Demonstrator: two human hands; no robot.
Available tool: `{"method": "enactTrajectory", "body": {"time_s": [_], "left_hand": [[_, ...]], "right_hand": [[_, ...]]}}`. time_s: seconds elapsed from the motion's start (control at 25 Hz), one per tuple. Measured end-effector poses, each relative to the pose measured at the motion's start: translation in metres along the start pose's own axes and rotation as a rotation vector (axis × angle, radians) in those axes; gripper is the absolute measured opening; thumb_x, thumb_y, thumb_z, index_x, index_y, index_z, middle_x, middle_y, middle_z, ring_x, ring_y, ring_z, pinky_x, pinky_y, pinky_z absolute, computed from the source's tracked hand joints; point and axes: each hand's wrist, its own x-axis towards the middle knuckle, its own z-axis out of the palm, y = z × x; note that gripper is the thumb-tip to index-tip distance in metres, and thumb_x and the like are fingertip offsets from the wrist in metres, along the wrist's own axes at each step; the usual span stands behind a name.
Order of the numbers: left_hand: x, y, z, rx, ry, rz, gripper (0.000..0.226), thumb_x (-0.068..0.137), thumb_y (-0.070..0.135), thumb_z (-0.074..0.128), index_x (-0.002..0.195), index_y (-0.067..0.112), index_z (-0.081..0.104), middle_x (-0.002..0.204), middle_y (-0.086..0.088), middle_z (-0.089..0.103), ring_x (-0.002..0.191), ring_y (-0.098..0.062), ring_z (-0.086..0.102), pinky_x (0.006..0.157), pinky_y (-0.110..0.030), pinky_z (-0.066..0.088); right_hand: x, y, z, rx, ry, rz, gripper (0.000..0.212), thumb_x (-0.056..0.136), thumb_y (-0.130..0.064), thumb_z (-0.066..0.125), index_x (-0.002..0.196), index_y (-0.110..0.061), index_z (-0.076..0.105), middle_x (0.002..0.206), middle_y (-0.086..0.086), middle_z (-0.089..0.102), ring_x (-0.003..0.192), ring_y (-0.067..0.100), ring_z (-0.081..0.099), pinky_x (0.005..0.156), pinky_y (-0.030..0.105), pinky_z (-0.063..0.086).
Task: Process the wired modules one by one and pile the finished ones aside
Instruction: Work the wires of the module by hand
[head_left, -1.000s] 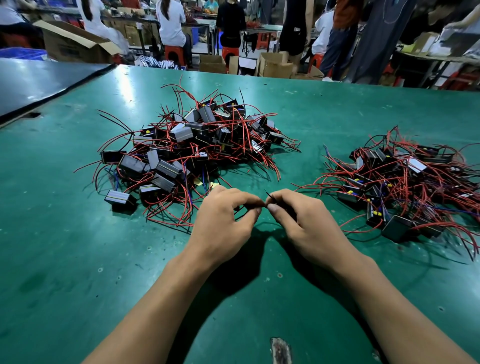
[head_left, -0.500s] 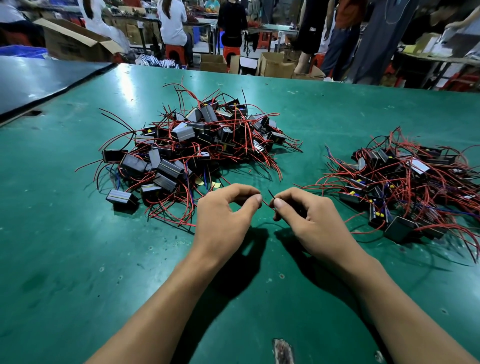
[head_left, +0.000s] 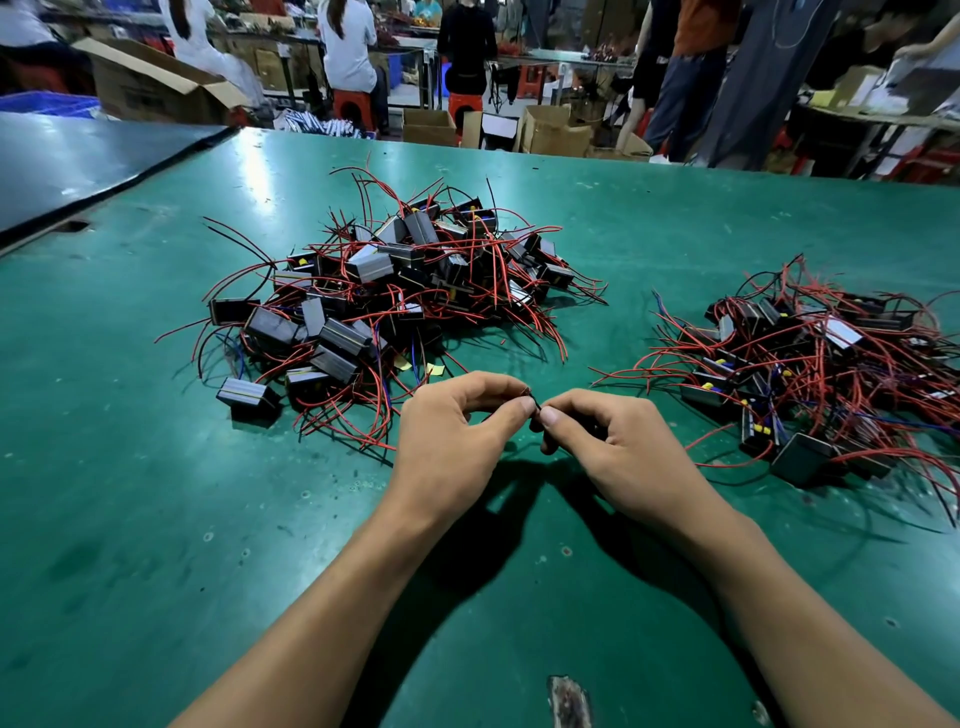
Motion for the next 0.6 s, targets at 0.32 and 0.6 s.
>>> {"method": "enactTrajectory", "body": {"time_s": [0.32,0.6], "left_hand": [[0.0000,-0.0007,-0.0014,-0.024,-0.013,-0.002,0.006,0.083,0.016,0.077,0.081,0.023,0.077,0.079,0.013,0.074,0.073,0.000,0.065,0.080,-0.039,0.053],[-0.0017,-0.0032,-0.0011,0.218,0.006,0.161,0.007,0.085,0.017,0.075,0.090,0.022,0.076,0.085,0.013,0.066,0.086,0.002,0.060,0.078,-0.004,0.039]], "right_hand": [[-0.0006,-0.0010,0.0009,-0.035,0.015,-0.015,0.015,0.097,-0.021,0.064,0.088,-0.021,0.075,0.071,-0.012,0.071,0.060,-0.003,0.058,0.059,0.010,0.039],[-0.0012,-0.0089,0.0032,-0.077,0.181,-0.166,0.010,0.090,-0.021,0.074,0.099,-0.017,0.074,0.087,-0.011,0.071,0.068,0.004,0.061,0.064,0.015,0.045]]}}
